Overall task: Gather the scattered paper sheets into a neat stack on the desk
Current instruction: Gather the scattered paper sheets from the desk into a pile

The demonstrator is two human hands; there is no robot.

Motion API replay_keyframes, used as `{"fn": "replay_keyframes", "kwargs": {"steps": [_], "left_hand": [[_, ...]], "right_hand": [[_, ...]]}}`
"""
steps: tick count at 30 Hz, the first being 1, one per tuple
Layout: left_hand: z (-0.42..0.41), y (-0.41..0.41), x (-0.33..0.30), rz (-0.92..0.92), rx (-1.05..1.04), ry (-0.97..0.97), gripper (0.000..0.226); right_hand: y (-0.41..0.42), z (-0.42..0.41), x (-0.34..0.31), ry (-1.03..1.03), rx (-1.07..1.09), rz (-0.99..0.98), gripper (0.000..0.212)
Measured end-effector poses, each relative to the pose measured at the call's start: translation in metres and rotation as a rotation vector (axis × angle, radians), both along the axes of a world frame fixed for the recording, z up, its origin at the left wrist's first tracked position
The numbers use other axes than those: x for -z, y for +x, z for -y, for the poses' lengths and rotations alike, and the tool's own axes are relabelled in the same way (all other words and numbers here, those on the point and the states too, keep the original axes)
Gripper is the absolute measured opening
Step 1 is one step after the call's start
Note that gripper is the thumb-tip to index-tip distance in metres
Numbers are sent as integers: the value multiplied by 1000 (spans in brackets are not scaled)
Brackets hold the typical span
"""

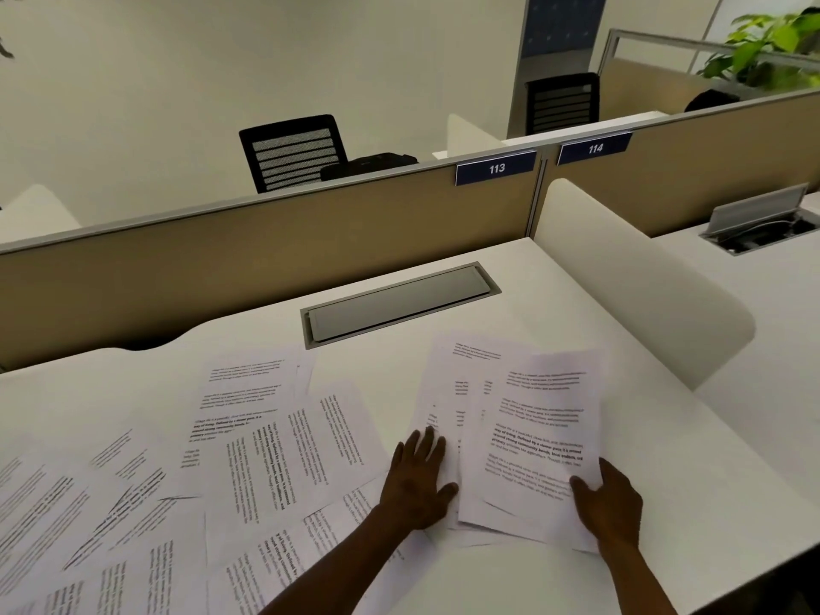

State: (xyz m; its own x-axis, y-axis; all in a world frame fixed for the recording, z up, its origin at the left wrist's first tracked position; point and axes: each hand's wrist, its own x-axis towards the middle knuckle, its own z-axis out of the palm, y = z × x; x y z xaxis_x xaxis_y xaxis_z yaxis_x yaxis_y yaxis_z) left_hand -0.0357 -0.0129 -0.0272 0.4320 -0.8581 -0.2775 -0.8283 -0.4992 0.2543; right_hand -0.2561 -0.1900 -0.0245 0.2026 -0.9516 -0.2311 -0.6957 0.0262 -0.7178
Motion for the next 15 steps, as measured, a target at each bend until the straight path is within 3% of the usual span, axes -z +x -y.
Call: {"fn": "replay_keyframes", "kwargs": {"steps": [5,11,15], "left_hand": [[2,-6,-1,-2,11,-18,75],[2,-12,0,-5,4,-49,66],[-1,-17,8,-29,-31,-168,60]], "right_hand": [[1,-8,0,-134,-96,-123,49],[11,-10,-5,-26,-28,-68,60],[13,-7,-10,154,98,120,64]]}}
